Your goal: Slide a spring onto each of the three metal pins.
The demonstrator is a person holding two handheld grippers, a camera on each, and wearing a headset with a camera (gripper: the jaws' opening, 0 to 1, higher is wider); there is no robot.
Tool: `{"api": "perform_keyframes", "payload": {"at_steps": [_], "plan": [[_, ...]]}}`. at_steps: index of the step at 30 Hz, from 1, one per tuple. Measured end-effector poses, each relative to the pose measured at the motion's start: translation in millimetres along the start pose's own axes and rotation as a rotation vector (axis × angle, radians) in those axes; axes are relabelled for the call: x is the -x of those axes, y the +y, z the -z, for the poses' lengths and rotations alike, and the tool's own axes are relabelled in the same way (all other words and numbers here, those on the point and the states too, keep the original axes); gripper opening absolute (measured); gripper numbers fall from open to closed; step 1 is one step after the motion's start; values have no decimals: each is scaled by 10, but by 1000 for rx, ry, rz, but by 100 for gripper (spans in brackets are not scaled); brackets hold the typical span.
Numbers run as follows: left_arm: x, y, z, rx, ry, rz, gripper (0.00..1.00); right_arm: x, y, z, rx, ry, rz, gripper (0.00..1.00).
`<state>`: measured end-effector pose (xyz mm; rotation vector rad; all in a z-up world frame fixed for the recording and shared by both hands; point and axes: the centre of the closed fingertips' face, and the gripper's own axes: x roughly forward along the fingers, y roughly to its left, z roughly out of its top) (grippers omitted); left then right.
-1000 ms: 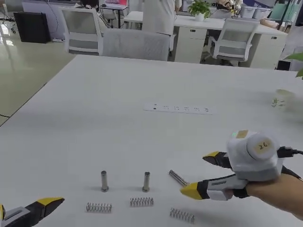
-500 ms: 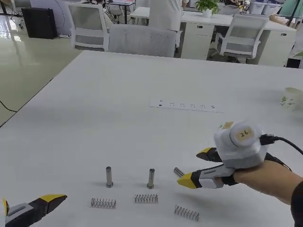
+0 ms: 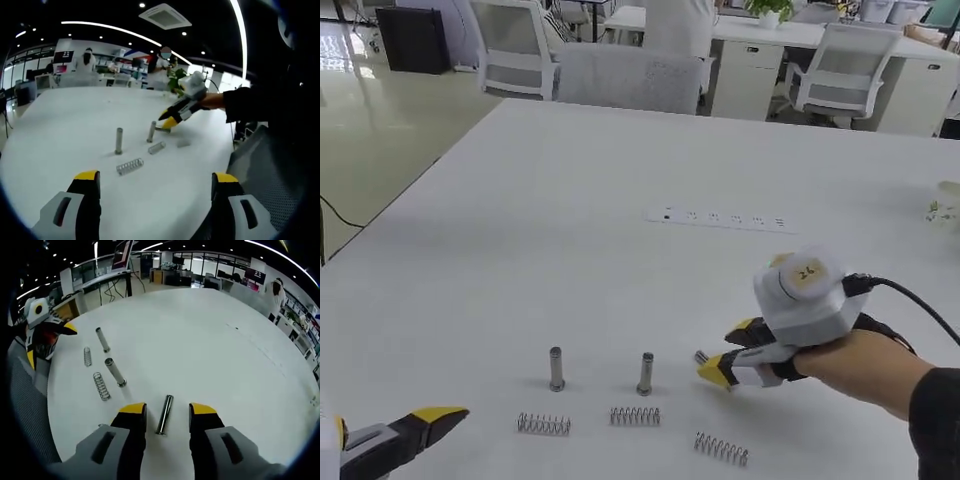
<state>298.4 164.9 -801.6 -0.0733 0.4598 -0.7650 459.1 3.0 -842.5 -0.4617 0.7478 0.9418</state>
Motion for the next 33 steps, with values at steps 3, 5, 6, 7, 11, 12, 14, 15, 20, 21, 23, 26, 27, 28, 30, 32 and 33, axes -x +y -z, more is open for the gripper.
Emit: {"api": "perform_keyframes", "payload": {"at_steps": [3, 5, 6, 7, 11, 12, 14, 15, 20, 21, 23, 26, 27, 28, 30, 32, 33], "plan": [[-3, -4, 8, 0, 3, 3, 88, -40, 2, -3, 10, 16, 9, 28], [1, 1, 12, 1, 5, 2, 88, -61, 3, -2, 5, 24, 9, 24], [5, 5, 14, 0, 5, 1, 88, -69, 0, 0, 5, 27, 11, 23], [8, 9, 14, 1, 5, 1, 88, -82, -5, 6, 4, 33, 11, 23], [12, 13, 15, 1, 4, -1, 88, -102, -20, 14, -4, 48, 15, 20], [12, 12, 16, 2, 4, -1, 88, -108, -25, 14, -8, 50, 14, 19], [12, 11, 18, 2, 5, -1, 88, -130, -34, 22, -19, 61, 14, 17], [13, 10, 21, 1, 6, -1, 88, -139, -38, 24, -23, 67, 13, 16], [19, 17, 22, 2, 6, -4, 87, -168, -30, 10, -35, 80, 8, 13], [21, 18, 21, 2, 5, -4, 87, -176, -40, 12, -35, 85, 10, 13], [26, 24, 19, 3, 4, -5, 87, -181, -46, 17, -34, 93, 13, 12], [27, 28, 18, 3, 4, -6, 87, -192, -60, 17, -40, 104, 13, 11], [28, 29, 18, 3, 4, -6, 87, -193, -55, 14, -42, 106, 11, 10], [28, 28, 17, 3, 3, -6, 87, -195, -56, 10, -43, 106, 10, 10], [34, 32, 17, 4, 4, -7, 87, -204, -67, 8, -44, 112, 11, 9], [42, 37, 15, 3, 4, -9, 87, -214, -62, 11, -50, 117, 7, 9], [46, 40, 13, 4, 3, -10, 87, -222, -61, 24, -55, 126, 4, 8]]}}
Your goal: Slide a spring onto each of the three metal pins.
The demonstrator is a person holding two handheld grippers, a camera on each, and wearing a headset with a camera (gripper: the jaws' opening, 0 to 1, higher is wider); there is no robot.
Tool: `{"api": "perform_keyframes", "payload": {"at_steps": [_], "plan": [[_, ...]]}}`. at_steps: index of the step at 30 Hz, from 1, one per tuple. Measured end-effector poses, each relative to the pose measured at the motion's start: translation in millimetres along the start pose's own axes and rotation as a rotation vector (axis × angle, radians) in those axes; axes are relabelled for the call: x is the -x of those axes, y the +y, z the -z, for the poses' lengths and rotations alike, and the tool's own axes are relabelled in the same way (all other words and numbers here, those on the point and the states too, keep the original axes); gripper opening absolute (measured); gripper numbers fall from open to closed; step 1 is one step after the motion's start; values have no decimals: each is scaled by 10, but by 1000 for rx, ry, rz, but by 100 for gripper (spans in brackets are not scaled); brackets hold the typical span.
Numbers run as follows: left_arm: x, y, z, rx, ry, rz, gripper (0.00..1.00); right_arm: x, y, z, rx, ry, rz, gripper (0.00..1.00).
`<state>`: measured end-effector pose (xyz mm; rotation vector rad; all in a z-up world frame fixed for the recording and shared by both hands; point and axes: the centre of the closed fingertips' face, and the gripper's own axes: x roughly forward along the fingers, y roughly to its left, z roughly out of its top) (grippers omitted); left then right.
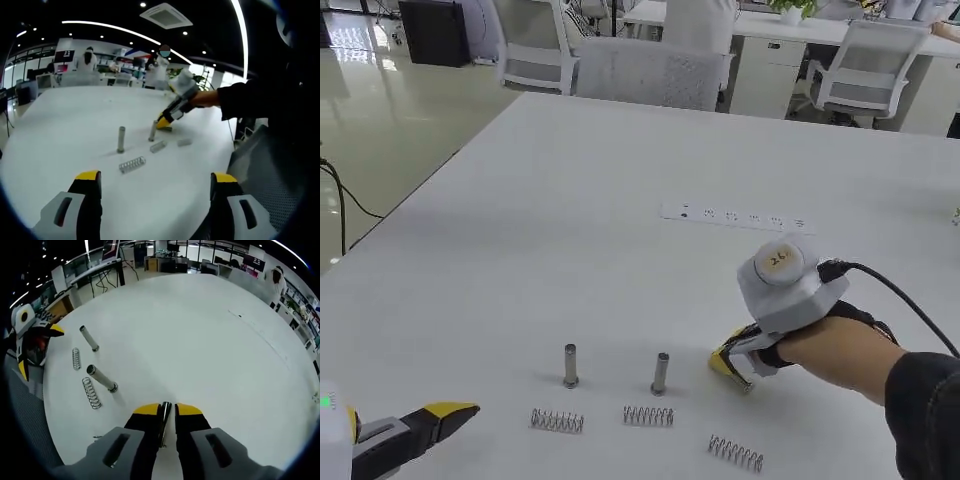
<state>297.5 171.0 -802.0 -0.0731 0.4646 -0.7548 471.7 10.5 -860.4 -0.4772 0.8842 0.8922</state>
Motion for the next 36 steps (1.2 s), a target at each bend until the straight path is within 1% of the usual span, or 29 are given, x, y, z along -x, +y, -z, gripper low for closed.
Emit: {"api": "perform_keyframes", "payload": {"at_steps": [3, 7, 11, 19, 21, 26, 36], "plan": [[7, 10, -6, 0, -2, -3, 86, -15, 15, 23, -5, 12, -5, 8], [13, 9, -16, 0, -4, -5, 86, -7, -8, 6, -2, 19, 5, 6], [13, -2, -20, -1, -4, -3, 86, -9, 10, 8, 11, 34, 15, 6], [23, -1, -35, -4, -7, -5, 86, 3, 5, 28, -11, 37, 33, 5], [29, 3, -44, -6, -8, -6, 86, 31, 5, 34, -15, 35, 35, 5], [25, 4, -60, -11, -12, -5, 86, 149, 12, 1, -21, 10, 41, 5], [13, -43, -100, -23, -20, 7, 86, 389, 69, 18, -36, -37, 53, 5]]}}
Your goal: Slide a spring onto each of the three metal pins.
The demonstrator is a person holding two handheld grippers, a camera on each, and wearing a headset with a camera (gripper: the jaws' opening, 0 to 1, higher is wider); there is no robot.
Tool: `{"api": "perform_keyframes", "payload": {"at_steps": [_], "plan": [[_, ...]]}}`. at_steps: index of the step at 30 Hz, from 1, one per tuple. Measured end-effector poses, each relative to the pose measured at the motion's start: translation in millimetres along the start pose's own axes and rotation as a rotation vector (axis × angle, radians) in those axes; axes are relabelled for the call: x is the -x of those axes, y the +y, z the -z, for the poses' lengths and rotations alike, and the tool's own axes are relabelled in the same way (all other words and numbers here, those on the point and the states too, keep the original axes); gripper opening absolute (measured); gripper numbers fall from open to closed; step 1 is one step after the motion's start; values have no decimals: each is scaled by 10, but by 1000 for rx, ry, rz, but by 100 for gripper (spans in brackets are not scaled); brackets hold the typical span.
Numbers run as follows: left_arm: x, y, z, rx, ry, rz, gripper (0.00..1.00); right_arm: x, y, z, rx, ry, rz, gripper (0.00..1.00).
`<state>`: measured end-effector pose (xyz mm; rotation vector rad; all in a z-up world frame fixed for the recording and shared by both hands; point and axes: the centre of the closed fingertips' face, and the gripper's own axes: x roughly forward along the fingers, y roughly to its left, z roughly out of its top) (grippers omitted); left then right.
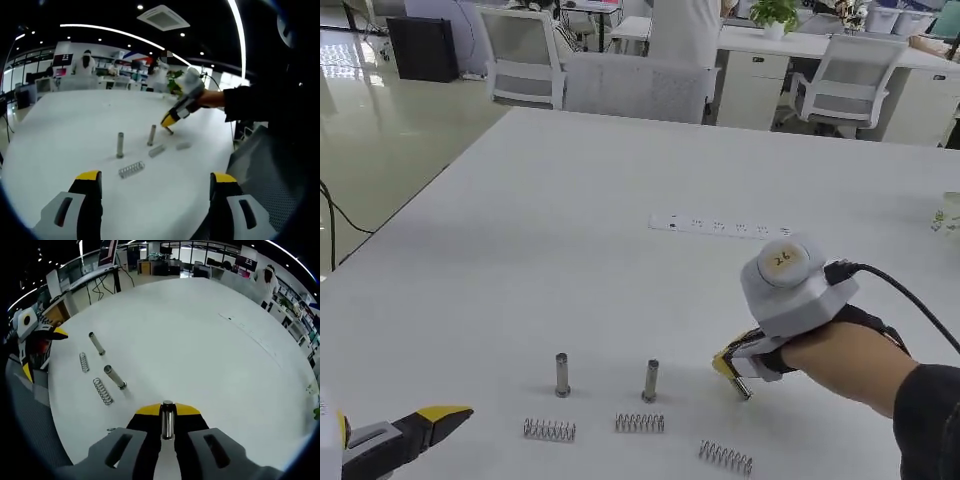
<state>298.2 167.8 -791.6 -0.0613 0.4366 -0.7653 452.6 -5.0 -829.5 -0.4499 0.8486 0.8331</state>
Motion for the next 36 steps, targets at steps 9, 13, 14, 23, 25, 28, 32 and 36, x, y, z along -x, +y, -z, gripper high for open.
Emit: {"api": "perform_keyframes", "payload": {"at_steps": [9, 13, 14, 23, 25, 28, 32, 36], "plan": [[-12, -30, -40, -15, -5, 10, 86, 121, 42, 27, 3, -26, 16, 5], [-8, -39, -61, -21, -7, 13, 86, 158, 78, 28, 5, -35, 18, 5], [-7, -41, -69, -23, -9, 13, 85, 164, 82, 30, 6, -36, 20, 5], [17, -64, -69, -29, -12, 15, 85, 187, 136, 61, 5, -43, 23, 5], [28, -61, -70, -30, -12, 15, 85, 190, 135, 64, 0, -46, 23, 5], [40, -62, -78, -32, -13, 14, 85, 195, 124, 72, -12, -50, 21, 5], [45, -61, -89, -34, -14, 14, 85, 207, 125, 81, -15, -54, 23, 5], [43, -71, -93, -37, -14, 16, 85, 215, 118, 87, -9, -58, 22, 5]]}}
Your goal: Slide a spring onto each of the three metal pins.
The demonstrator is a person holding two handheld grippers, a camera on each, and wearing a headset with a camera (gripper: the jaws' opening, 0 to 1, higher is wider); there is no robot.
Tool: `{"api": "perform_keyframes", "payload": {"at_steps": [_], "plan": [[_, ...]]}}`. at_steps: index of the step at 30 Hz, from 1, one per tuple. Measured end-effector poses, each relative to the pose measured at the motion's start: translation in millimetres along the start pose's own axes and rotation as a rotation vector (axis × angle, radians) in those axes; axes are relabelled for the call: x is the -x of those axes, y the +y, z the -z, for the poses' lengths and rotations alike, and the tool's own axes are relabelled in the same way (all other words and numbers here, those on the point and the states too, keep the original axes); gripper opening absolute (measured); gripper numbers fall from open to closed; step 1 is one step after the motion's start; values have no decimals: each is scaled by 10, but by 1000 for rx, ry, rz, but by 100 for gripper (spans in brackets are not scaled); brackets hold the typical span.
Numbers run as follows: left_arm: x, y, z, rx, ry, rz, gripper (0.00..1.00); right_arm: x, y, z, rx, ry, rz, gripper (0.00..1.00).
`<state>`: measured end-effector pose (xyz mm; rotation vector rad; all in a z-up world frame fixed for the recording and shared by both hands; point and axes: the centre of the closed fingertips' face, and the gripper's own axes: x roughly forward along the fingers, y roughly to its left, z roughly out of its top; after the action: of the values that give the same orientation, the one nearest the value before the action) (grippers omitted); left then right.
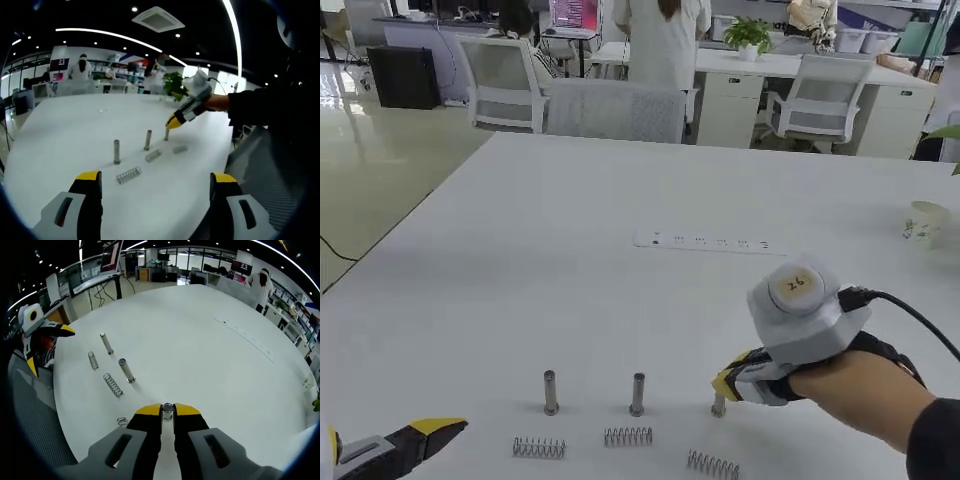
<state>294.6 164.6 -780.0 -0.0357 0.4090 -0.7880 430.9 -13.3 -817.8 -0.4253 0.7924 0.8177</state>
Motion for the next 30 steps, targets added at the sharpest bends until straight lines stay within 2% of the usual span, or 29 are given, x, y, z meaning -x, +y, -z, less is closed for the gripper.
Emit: {"api": "perform_keyframes", "payload": {"at_steps": [30], "plan": [[-9, -40, 17, 3, 3, 2, 85, -4, -16, 18, 30, -1, 1, 6]]}}
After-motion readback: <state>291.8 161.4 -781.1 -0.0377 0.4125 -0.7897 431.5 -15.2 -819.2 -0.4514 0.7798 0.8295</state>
